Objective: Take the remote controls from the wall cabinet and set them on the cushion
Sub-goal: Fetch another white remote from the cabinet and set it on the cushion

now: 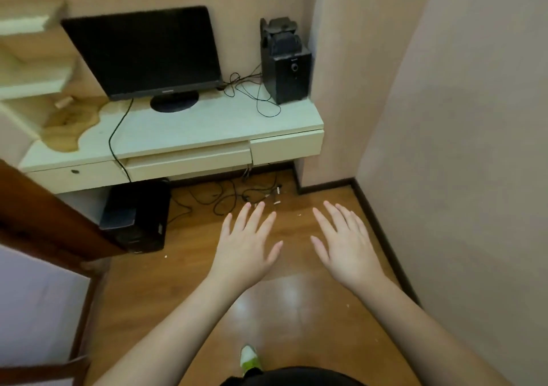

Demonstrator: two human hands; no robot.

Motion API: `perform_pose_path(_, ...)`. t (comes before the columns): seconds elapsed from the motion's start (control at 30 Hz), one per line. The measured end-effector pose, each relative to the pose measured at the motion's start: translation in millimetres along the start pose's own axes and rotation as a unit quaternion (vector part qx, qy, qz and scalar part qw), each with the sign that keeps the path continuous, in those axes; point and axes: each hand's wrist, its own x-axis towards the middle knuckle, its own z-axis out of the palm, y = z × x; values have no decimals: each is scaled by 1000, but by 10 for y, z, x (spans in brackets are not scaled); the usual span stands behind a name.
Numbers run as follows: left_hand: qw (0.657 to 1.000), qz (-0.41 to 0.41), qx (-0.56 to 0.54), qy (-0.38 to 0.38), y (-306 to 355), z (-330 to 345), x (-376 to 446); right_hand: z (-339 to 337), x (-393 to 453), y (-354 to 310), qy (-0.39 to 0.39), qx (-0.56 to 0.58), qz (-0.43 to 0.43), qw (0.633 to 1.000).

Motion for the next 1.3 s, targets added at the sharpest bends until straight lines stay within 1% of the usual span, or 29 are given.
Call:
perform_pose_path(0.07,1000,-1,12,13,-301,-72,49,-1,293,-247,12,2,-15,1000)
perform_pose_path(0.27,999,-42,23,13,-1069,-246,266,-21,953,-860,31,-21,-51,998)
perform_pose_path(0.47,999,-41,8,31,-1417,-461,637,-98,1451,-983,51,-42,-53,996)
perform_pose_path(0.67,999,-15,8,50,-1377,-693,1291,-328,1971,-758,72,-59,-55,994)
perform_pose_path(0.77,997,-19,9,77,-1286,-805,1657,-443,2287,-559,92,-65,-66,992)
perform_pose_path(0.9,996,-30,-2,89,-1113,-946,2128,-626,2691,-275,118,-64,-76,988)
perform_pose_path(1.07,992,-34,12,124,-920,-1251,2693,-877,3210,98,122,-56,-88,987)
perform_pose_path(1.3,974,-20,15,224,-729,-1737,3335,-1261,3794,420,153,-56,-105,981)
